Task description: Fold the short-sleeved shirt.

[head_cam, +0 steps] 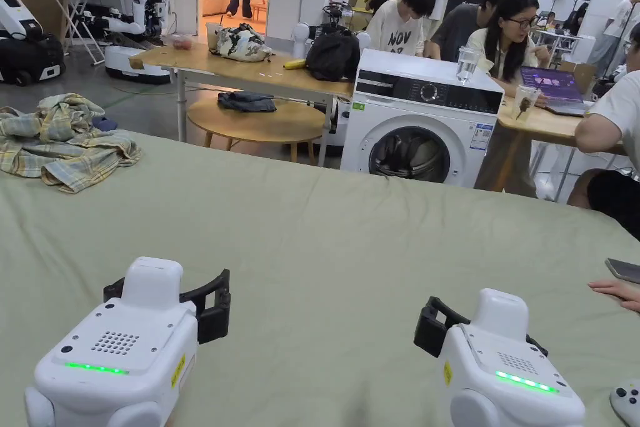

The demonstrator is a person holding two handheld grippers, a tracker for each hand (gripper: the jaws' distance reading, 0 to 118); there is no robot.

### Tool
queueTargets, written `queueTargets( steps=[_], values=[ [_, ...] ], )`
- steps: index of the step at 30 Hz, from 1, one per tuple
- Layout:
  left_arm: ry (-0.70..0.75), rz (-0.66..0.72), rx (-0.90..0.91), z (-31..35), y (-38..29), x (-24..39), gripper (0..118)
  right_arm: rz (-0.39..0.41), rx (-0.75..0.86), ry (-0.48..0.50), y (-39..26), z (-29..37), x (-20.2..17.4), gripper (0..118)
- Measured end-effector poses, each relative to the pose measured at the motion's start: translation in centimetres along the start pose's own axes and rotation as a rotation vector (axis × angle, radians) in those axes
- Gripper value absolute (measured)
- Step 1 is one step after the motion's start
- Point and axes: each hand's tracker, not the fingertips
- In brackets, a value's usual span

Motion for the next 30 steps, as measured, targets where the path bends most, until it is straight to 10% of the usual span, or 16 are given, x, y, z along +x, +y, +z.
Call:
queueTargets(
  steps=[30],
  values=[
    [0.0, 0.009, -0.006, -0.1, 0.0, -0.2, 76, 0.057, 0.047, -0.018, -0.3, 0.6, -1.0, 85]
  ],
)
